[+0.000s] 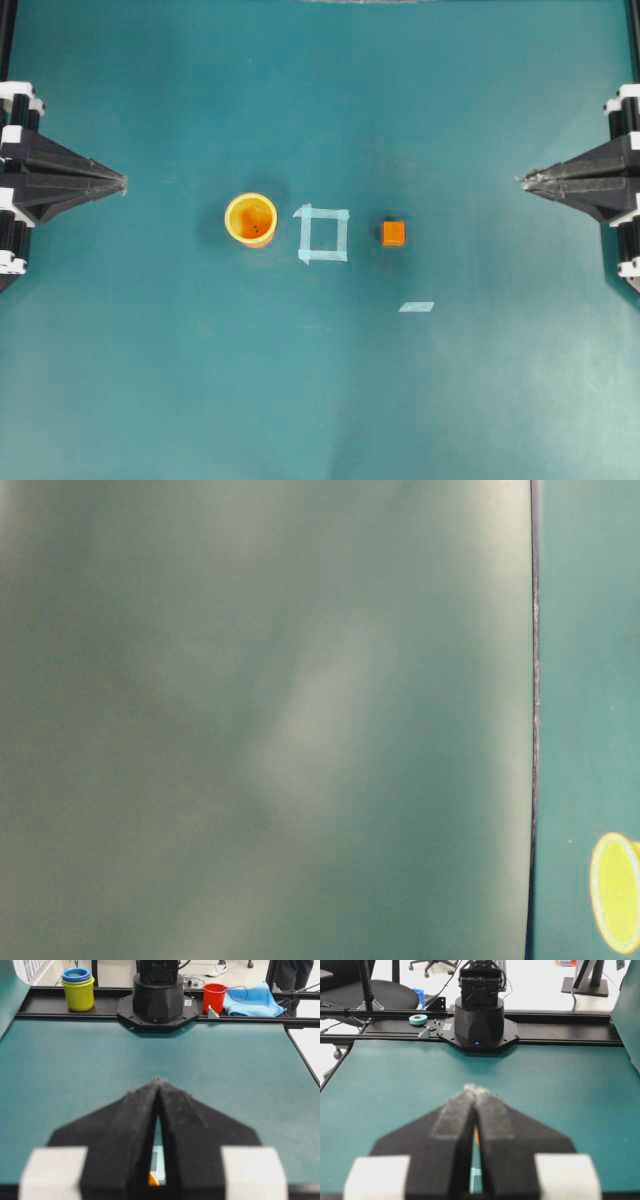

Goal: Move the cup forward with left arm.
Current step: 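Open the left gripper while holding position at the table edge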

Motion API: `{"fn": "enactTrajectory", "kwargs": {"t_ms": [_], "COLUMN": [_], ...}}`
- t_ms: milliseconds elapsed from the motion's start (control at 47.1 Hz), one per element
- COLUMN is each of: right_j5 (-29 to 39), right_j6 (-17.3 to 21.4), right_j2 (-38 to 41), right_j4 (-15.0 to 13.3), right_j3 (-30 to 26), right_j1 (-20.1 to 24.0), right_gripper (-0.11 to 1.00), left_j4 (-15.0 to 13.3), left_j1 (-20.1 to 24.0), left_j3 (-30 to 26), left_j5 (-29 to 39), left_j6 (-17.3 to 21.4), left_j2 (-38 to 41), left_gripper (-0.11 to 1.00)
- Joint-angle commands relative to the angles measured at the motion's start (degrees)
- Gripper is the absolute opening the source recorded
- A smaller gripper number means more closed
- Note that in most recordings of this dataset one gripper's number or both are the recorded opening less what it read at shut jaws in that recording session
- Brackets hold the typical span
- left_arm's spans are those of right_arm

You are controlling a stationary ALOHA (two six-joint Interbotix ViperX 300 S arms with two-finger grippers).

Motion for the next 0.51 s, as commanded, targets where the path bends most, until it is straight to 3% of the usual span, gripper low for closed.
{"fn": "enactTrajectory", "kwargs": {"t_ms": [0, 212, 489], "right_j5": [-0.4, 2.3, 2.5], "right_j6": [0.1, -0.7, -0.4], "right_j2": [0.3, 0.6, 1.3], "right_j4": [0.2, -0.3, -0.3], "right_j3": [-1.7, -3.8, -4.0], "right_j1": [0.0, 0.0, 0.0], "right_gripper": [-0.01, -0.01, -0.01], "left_j4": [0.0, 0.1, 0.4], "left_j1": [-0.4, -0.2, 0.1], "left_j3": [-0.9, -1.8, -1.7], "left_j5": [2.4, 7.7, 7.8], "left_j6": [0.4, 0.6, 1.1], "left_j2": [-0.2, -1.2, -0.4], "left_gripper": [0.00, 0.00, 0.00]}}
